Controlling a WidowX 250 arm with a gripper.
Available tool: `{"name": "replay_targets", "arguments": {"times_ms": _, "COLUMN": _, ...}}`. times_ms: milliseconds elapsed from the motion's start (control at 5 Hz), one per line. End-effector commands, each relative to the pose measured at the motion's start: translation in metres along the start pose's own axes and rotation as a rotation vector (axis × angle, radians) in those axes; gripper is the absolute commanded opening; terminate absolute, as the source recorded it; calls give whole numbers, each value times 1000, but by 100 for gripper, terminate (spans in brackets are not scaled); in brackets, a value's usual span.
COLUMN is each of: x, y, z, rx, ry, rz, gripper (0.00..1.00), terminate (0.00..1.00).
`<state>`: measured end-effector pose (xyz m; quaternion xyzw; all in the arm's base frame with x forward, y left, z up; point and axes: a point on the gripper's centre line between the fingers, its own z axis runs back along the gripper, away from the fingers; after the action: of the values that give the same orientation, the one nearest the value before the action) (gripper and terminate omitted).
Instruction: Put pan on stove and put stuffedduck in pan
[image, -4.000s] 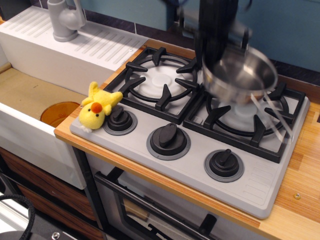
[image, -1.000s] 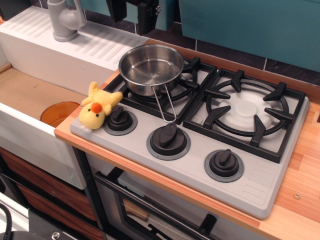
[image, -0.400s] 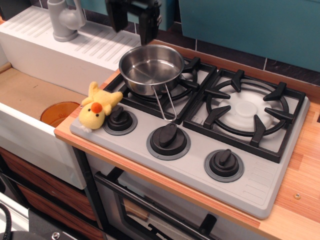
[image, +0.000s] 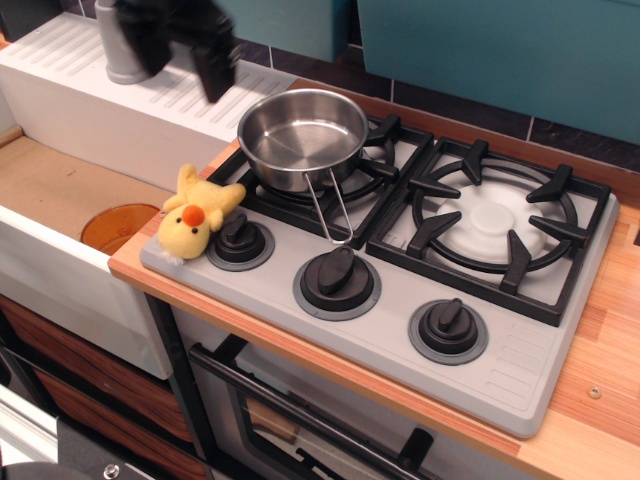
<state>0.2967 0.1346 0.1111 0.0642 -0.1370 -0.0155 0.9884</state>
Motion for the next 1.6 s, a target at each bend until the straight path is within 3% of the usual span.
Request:
{"name": "replay_targets", "arguments": {"times_ms": 0, "x": -42, "y": 4, "z": 7, "rx": 44, "ry": -123, "rz": 17, "gripper": 100, "terminate": 0}}
{"name": "replay_targets", "arguments": {"times_ms": 400, "x": -77, "y": -13, "z": -6, "rx": 61, "ry": -176, "rz": 31, "gripper": 100, "terminate": 0}}
{"name": "replay_targets", "arguments": {"times_ms": 600, "x": -80, "y": -17, "z": -10, "rx": 48, "ry": -199, "rz": 21, "gripper": 100, "terminate": 0}}
{"name": "replay_targets", "arguments": {"times_ms": 1000, "x": -60, "y": -27, "z": -34, "rx": 23, "ry": -260, "rz": -17, "gripper": 100, "terminate": 0}}
{"name": "replay_targets", "arguments": {"times_ms": 1400, "x": -50, "y": -31, "z": -54, "rx": -10, "ry": -247, "rz": -26, "gripper": 100, "terminate": 0}}
